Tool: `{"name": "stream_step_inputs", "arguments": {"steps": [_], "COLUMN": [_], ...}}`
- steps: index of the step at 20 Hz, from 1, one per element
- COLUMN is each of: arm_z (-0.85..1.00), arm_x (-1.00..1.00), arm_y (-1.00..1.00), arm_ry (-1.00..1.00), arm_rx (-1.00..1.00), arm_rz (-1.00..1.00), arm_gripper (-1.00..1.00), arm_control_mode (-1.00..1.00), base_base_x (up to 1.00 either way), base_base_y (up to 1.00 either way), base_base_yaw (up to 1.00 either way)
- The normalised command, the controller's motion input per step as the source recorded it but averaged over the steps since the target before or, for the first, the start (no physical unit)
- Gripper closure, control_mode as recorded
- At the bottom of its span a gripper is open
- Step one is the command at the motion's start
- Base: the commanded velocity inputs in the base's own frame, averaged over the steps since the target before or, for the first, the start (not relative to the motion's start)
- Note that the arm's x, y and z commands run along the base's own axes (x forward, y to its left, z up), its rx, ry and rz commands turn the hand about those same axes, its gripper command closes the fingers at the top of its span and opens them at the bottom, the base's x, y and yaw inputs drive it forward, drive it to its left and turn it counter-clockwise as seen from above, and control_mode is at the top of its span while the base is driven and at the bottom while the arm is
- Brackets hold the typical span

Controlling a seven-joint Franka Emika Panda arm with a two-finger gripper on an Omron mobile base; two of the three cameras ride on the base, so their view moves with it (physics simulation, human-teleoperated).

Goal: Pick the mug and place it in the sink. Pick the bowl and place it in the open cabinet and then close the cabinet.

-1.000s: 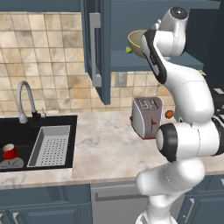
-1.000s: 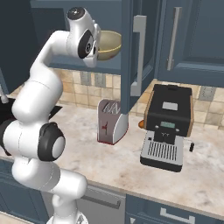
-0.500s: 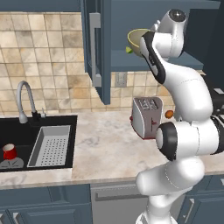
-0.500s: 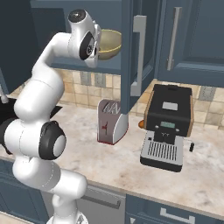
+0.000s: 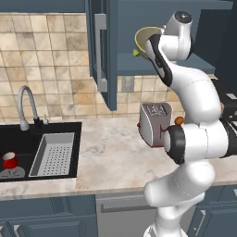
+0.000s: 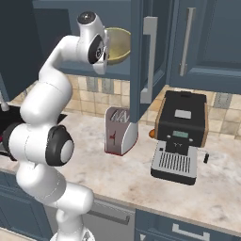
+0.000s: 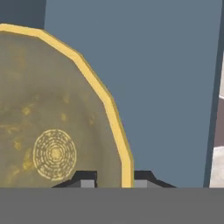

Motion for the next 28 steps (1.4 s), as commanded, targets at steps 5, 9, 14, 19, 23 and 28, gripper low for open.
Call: {"name": "stream_step_inputs", "arguments": {"steps": [5,9,14,19,23,28], "arm_z": [-0.42,-0.36,-0.04,0.0,0.01,0.07], "arm_x": [0.2,0.23,0.05,0.0,0.0,-0.01], "arm_y": [0.0,0.0,0.0,0.0,-0.06,-0.13], "arm_ry": [0.24,0.18,0.08,0.01,0.0,-0.06], "arm_rx": [0.0,0.0,0.0,0.0,0.0,0.0], "arm_rz": [0.0,0.0,0.0,0.0,0.0,0.0], "arm_gripper": [1.0,1.0,-1.0,-1.0,-1.0,-1.0], "arm_control_mode": [-1.0,-1.0,-1.0,-1.0,-1.0,-1.0], "base_base_x": [0.0,0.0,0.0,0.0,0.0,0.0], "base_base_y": [0.0,0.0,0.0,0.0,0.0,0.0], "base_base_yaw": [0.0,0.0,0.0,0.0,0.0,0.0]}}
